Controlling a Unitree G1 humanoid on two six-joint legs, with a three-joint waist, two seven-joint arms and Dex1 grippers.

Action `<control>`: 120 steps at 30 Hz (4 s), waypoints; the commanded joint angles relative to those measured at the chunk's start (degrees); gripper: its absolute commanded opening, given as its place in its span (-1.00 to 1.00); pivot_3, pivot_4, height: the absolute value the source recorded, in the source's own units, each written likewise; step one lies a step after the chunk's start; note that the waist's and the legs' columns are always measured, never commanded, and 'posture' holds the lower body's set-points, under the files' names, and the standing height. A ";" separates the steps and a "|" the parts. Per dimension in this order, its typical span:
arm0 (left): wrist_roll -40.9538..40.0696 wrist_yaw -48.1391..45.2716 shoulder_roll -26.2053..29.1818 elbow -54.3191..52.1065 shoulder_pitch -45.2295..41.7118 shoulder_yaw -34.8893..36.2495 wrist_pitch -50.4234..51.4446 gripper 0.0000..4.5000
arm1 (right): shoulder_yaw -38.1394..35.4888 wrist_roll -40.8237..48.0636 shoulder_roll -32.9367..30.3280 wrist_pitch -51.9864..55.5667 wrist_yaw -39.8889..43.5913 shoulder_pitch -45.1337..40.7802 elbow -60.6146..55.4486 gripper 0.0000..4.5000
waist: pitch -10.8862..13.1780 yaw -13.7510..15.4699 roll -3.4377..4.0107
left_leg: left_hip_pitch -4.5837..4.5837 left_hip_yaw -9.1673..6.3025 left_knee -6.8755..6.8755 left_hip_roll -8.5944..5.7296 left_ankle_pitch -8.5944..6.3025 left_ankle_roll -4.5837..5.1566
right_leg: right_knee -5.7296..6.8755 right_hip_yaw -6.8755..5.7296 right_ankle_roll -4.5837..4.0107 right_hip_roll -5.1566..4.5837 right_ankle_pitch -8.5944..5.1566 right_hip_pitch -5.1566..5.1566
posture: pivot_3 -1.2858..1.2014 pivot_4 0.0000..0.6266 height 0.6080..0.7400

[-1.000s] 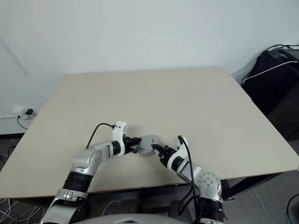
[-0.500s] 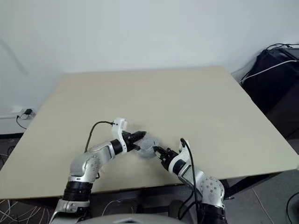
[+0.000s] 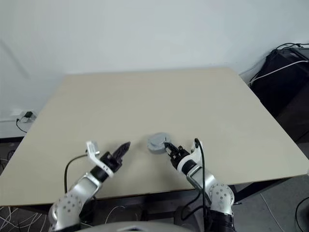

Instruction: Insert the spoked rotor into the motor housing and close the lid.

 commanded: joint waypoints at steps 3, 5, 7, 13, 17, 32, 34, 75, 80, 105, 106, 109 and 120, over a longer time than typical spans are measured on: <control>-7.74 0.07 -3.14 0.54 3.59 0.51 -0.78 -0.13 | 2.33 5.53 3.81 -1.93 -0.30 -5.50 -5.38 -0.44 | 0.10 0.07 0.08 | 0.00 -0.01 0.03 0.02 0.00 0.00 | 0.00 -0.01 0.00 -0.05 -0.01 0.02 | 0.03 -1.00 1.00; -10.18 0.89 -4.65 1.43 4.58 0.66 -1.72 0.15 | 3.36 6.18 3.38 -2.01 -0.67 -6.39 -5.61 -0.44 | 0.11 0.01 0.07 | -0.02 0.00 0.02 0.02 0.00 0.00 | -0.02 -0.01 -0.02 -0.08 -0.03 0.02 | 0.03 -1.00 1.00; -12.22 1.46 -5.45 1.76 5.14 0.07 -2.70 0.45 | 4.06 6.77 2.87 -2.05 -0.84 -6.75 -5.50 -0.44 | 0.12 0.05 0.07 | -0.05 0.00 0.01 0.02 0.00 0.00 | -0.06 -0.01 -0.03 -0.11 -0.03 -0.02 | 0.03 -1.00 1.00; -19.14 2.30 -6.70 2.59 5.87 -2.18 -4.79 0.99 | 6.23 7.74 2.07 -1.39 -1.14 -6.01 -5.78 -0.44 | 0.13 0.22 0.07 | -0.13 0.02 -0.01 -0.01 -0.02 0.02 | -0.06 -0.02 -0.31 -0.08 0.09 -0.09 | 0.03 -1.00 1.00; -23.93 2.24 -6.68 3.14 6.17 -3.66 -5.79 0.99 | 7.20 8.69 1.47 -0.60 -1.28 -5.27 -6.37 -0.44 | 0.13 0.11 0.07 | -0.13 0.03 -0.01 -0.01 -0.02 0.02 | -0.06 -0.02 -0.28 -0.06 0.08 -0.09 | 0.03 -1.00 1.00; -29.52 2.59 -4.60 4.30 5.98 -8.31 -8.70 0.99 | 11.79 13.60 -0.81 3.67 -3.23 -1.43 -8.47 -0.44 | 0.14 0.12 0.06 | -0.13 0.04 0.00 -0.01 -0.02 0.02 | -0.06 0.00 -0.10 -0.06 -0.06 -0.09 | 0.03 -1.00 1.00; -29.67 2.56 -4.69 4.16 6.09 -8.55 -9.26 0.99 | 12.19 14.60 -1.42 4.13 -3.40 -1.10 -8.78 -0.44 | 0.15 0.15 0.06 | -0.14 0.04 -0.01 -0.01 -0.03 0.02 | -0.07 0.00 -0.11 -0.06 -0.07 -0.09 | 0.03 -1.00 1.00; -25.68 6.70 -3.11 4.68 2.96 -8.50 -21.20 -0.01 | 17.16 -3.17 -14.06 -3.42 8.81 0.77 -17.69 -0.28 | 0.22 0.75 -0.09 | -0.24 0.07 0.09 -0.03 -0.03 0.04 | -0.11 -0.05 -0.08 -0.04 -0.06 -0.10 | 0.03 -1.00 1.00; -24.98 7.78 -0.68 6.79 -1.58 -4.12 -23.43 -0.06 | 16.70 -9.07 -16.21 -5.69 11.82 2.63 -20.02 0.46 | 0.27 0.71 -0.19 | -0.22 0.08 0.09 0.02 -0.03 0.03 | -0.08 -0.02 -0.07 0.03 -0.05 -0.13 | 0.03 -1.00 1.00; -9.33 18.06 3.44 33.44 -28.37 10.75 -28.93 -0.06 | 29.87 -69.54 -30.58 -44.98 29.45 14.56 -16.88 1.00 | 0.19 2.73 -1.31 | -0.08 0.12 0.51 -0.04 -0.02 0.05 | -0.05 -0.02 0.16 0.10 0.25 0.20 | 0.03 -1.00 1.00; -8.82 17.48 3.70 34.97 -29.58 11.13 -29.04 -0.06 | 29.34 -69.38 -30.22 -45.59 29.75 15.20 -16.57 1.00 | 0.19 2.81 -1.33 | -0.08 0.13 0.51 -0.04 -0.01 0.05 | -0.05 -0.03 0.17 0.11 0.25 0.20 | 0.03 -1.00 1.00; -6.97 16.35 4.37 39.39 -33.16 12.02 -29.66 -0.06 | 28.38 -69.11 -29.37 -47.53 30.74 16.93 -16.10 1.00 | 0.18 3.05 -1.36 | -0.07 0.08 0.52 -0.02 -0.01 0.04 | -0.04 -0.06 0.05 0.14 0.33 0.21 | 0.03 -1.00 1.00; 0.14 14.05 6.33 55.72 -43.88 14.93 -33.30 -0.06 | 27.39 -70.59 -28.05 -51.50 32.86 20.21 -13.86 1.00 | 0.13 3.00 -1.44 | 0.01 0.08 0.54 0.02 0.03 0.00 | -0.01 -0.04 0.23 0.20 0.54 0.26 | 0.03 -1.00 1.00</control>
